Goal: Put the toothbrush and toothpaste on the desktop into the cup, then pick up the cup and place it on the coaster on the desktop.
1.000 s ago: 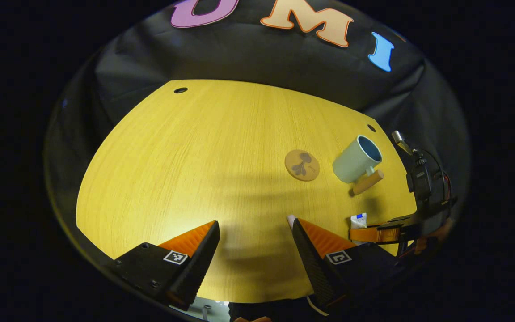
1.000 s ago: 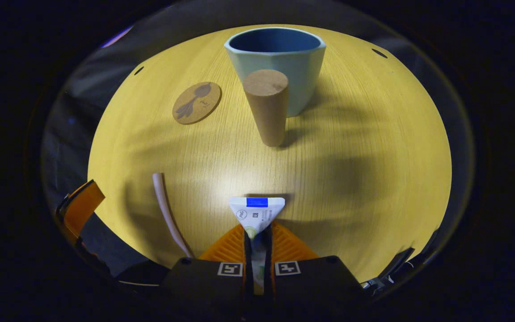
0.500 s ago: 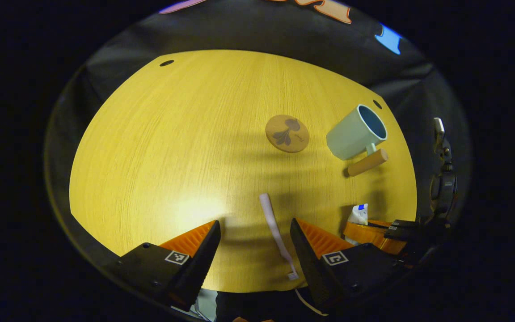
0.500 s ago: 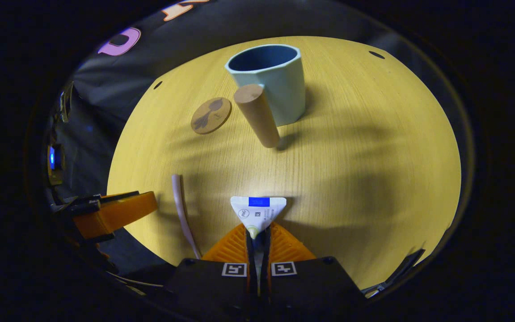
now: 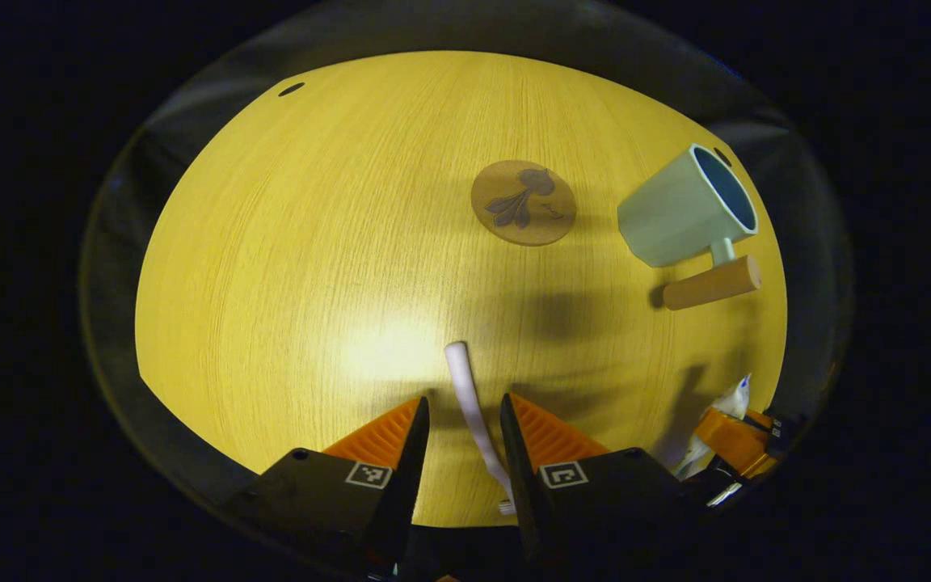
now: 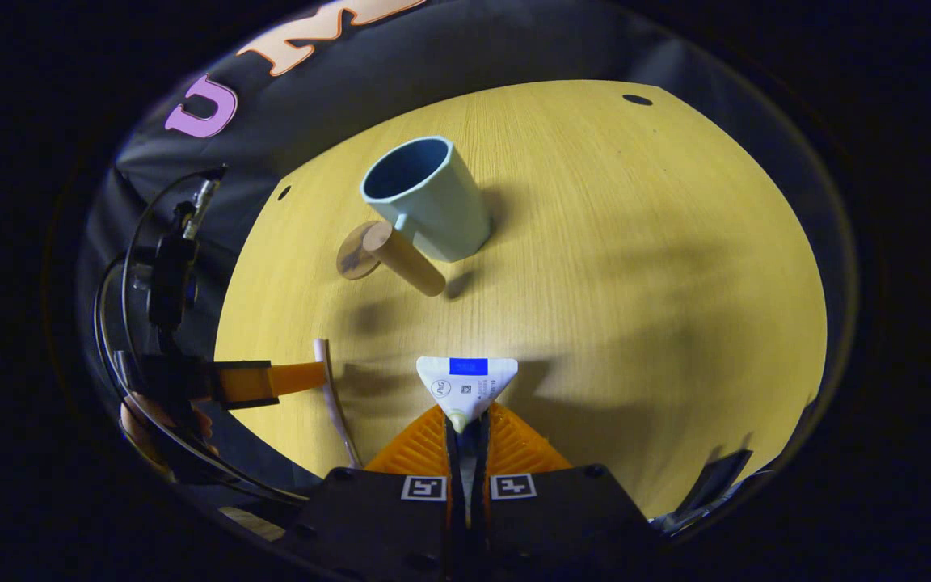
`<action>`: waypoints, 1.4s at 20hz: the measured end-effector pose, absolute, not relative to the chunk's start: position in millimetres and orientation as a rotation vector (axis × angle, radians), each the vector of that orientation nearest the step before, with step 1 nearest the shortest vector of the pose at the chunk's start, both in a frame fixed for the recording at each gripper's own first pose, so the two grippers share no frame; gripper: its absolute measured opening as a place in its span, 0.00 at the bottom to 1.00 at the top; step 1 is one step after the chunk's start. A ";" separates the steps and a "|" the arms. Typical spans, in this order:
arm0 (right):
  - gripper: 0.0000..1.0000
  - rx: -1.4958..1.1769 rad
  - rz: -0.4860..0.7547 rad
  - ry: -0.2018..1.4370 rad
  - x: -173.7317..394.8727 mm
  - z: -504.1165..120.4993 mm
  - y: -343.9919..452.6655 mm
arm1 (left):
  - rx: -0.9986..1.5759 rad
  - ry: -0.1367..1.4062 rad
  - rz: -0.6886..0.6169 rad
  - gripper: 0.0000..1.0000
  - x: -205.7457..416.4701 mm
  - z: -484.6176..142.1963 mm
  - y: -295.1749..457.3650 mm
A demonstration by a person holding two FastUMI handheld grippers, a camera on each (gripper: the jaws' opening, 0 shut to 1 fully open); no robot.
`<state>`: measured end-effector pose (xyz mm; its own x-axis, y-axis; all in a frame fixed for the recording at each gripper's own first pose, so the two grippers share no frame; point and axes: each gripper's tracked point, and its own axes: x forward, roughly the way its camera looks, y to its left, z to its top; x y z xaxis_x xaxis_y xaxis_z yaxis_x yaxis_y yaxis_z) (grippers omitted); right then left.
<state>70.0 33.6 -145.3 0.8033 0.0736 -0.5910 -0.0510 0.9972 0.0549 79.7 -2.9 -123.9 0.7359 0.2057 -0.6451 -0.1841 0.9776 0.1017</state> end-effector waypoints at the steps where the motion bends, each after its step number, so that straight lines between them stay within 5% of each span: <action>1: 0.06 0.038 0.066 0.630 69.5 -141.4 30.2 | 0.027 0.725 0.225 0.49 78.6 -125.8 -2.2; 2: 0.06 0.043 0.069 0.620 70.8 -138.7 28.2 | 0.021 0.737 0.237 0.49 78.5 -127.7 0.4; 5: 0.05 0.046 0.081 0.613 71.6 -133.2 24.6 | 0.007 0.757 0.270 0.26 77.2 -124.9 9.2; 13: 0.06 0.021 0.113 0.623 70.8 -132.0 23.2 | -0.012 0.775 0.292 0.05 78.6 -122.6 14.9; 28: 0.06 0.073 0.099 0.418 82.5 -88.5 28.4 | -0.024 0.551 0.065 0.00 86.7 -85.0 4.7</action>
